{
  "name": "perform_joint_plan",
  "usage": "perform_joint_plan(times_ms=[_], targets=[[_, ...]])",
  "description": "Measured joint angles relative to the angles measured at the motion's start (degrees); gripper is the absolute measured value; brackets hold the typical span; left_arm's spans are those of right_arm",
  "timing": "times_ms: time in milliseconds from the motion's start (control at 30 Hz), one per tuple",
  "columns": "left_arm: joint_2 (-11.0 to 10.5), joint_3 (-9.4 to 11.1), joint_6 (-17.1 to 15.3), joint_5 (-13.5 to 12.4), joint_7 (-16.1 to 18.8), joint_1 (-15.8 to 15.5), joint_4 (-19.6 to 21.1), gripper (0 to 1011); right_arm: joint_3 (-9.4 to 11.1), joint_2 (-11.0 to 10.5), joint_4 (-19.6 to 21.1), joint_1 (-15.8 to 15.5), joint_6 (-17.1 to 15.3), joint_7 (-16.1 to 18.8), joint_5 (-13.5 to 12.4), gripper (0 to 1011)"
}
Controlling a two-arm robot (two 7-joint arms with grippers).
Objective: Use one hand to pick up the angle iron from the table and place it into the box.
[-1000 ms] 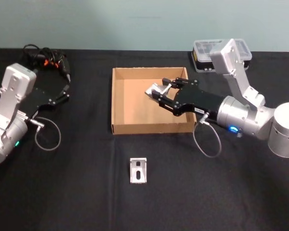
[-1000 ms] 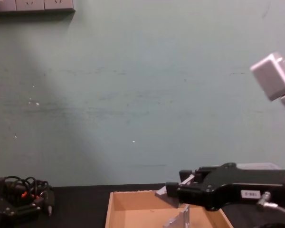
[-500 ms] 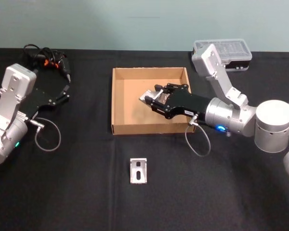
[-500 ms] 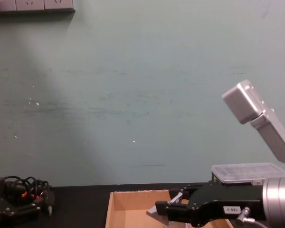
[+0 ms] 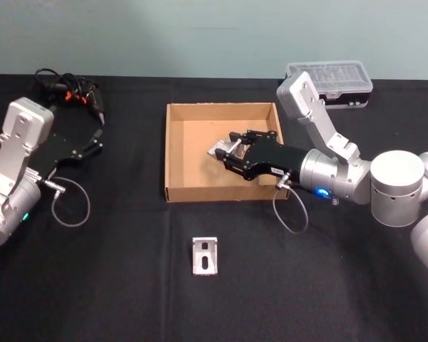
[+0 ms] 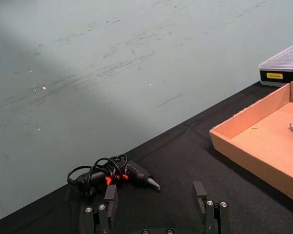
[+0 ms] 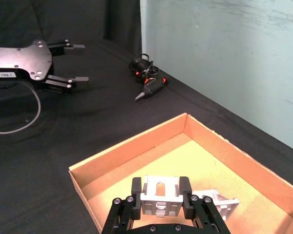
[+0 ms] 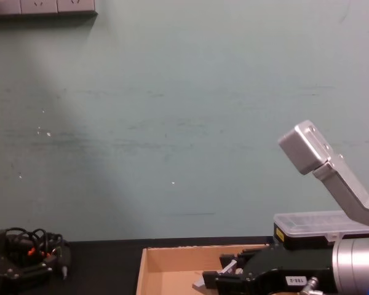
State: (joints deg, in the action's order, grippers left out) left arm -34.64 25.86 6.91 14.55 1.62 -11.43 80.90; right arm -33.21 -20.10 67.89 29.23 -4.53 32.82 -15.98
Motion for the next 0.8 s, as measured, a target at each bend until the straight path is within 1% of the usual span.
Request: perform_joint_plan(times_ms=[267,800], targets=[[0.0,0.0,0.0,0.0,0.0,0.0,0.0,1000,0.1,0.5,-1.0,0.2,-0.9,0.0,0.5,470],[0.0,0.0,0.0,0.0,0.0,0.0,0.0,1000,0.6,0.3,-1.4,0.3,-2.3,0.0,1.0,470]])
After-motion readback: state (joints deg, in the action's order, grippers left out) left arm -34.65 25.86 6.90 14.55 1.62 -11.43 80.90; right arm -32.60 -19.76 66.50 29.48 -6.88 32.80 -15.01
